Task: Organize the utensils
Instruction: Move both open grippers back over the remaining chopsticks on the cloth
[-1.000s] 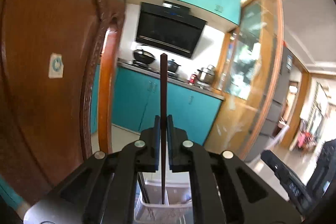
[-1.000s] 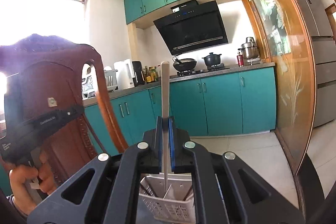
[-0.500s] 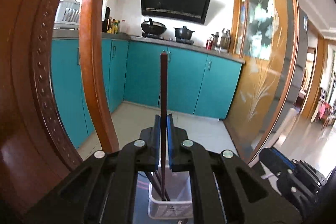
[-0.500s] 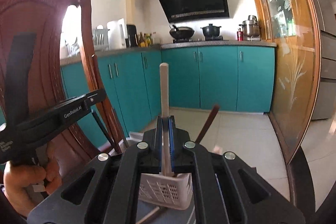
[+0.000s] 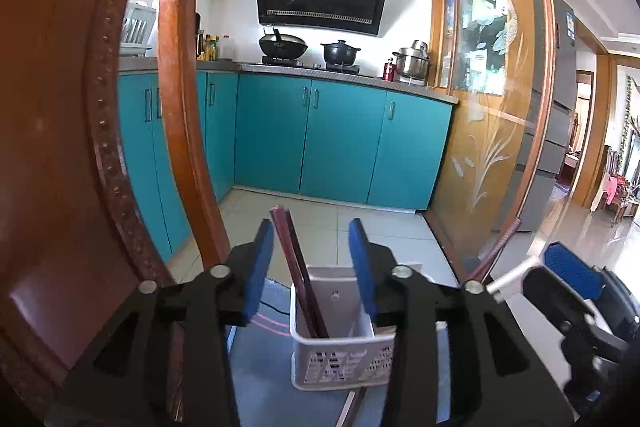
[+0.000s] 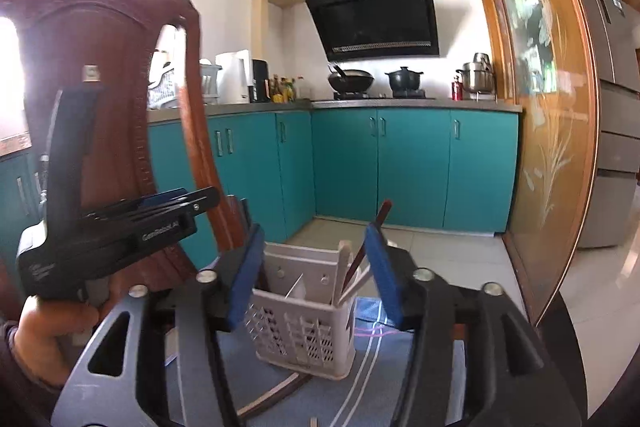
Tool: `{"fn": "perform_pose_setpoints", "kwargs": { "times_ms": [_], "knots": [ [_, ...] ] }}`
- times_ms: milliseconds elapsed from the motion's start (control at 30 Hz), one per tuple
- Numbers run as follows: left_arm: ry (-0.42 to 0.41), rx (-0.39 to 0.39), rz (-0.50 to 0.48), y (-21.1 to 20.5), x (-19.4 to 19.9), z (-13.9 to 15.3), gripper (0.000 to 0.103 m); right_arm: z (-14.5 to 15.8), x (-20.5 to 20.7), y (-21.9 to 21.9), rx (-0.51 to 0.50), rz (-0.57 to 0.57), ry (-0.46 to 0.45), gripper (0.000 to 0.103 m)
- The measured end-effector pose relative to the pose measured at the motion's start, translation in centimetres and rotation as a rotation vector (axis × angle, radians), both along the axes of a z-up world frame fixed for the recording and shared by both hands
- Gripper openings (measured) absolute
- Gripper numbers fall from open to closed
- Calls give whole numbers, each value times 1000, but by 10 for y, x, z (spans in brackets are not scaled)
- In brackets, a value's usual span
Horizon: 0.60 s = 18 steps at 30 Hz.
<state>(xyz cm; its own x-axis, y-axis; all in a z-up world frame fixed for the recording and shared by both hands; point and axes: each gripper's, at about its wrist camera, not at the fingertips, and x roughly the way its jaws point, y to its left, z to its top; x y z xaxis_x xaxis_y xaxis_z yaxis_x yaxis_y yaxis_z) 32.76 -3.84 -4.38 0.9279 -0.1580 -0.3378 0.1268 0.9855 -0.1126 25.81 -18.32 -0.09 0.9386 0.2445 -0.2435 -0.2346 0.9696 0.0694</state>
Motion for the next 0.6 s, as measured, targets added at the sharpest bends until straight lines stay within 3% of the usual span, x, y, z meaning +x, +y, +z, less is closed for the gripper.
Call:
{"fn": "perform_pose_setpoints", "kwargs": {
  "times_ms": [233, 300, 400, 600],
  "knots": [
    [4, 39, -26, 3, -35, -11, 52, -25, -45, -14, -8, 49, 47, 55],
    [7, 65, -32, 2, -45, -17, 55, -41, -54, -16, -23, 70, 101, 55],
    [50, 114, -43, -1, -55, -32, 56, -69, -55, -13, -65, 76, 237, 55],
    [197, 172, -60, -1, -64, -76, 58, -145, -38, 6, -275, 53, 578, 55]
  ]
}}
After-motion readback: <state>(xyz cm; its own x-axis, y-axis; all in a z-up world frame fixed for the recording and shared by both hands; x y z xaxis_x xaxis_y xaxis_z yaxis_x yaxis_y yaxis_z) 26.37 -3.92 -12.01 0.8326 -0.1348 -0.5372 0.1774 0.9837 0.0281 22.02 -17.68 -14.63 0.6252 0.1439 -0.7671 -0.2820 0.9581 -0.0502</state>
